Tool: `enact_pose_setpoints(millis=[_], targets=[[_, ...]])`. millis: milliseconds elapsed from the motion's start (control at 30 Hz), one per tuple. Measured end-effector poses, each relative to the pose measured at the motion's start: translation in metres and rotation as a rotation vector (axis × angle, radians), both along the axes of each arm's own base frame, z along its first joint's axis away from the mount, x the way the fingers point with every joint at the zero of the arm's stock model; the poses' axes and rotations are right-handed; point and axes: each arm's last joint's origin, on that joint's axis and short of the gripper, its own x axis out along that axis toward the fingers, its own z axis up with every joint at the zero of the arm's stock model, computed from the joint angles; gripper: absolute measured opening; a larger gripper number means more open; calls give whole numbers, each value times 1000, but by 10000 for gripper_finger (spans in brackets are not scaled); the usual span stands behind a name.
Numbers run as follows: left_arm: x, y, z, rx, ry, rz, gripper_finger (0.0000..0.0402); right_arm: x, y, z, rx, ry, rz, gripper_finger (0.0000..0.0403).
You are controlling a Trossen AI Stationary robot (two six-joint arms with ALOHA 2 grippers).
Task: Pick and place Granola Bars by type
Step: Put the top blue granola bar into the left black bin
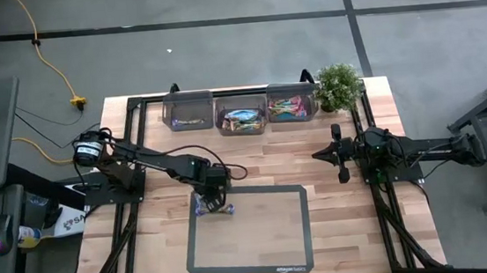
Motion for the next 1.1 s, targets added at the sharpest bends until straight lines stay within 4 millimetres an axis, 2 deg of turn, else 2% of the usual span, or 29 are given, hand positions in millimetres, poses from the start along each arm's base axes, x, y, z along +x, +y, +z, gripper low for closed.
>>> enact_pose_setpoints(millis=[300, 733, 900, 1100], targets=[[12, 0, 13, 24, -84, -32, 96, 0, 0, 0, 0, 0, 0, 0], [6, 3, 8, 107, -43, -26, 91, 0, 0, 0, 0, 0, 0, 0], [5, 4, 8, 132, -35, -51, 121, 0, 0, 0, 0, 0, 0, 0], [6, 4, 6, 128, -36, -51, 197, 0, 0, 0, 0, 0, 0, 0]])
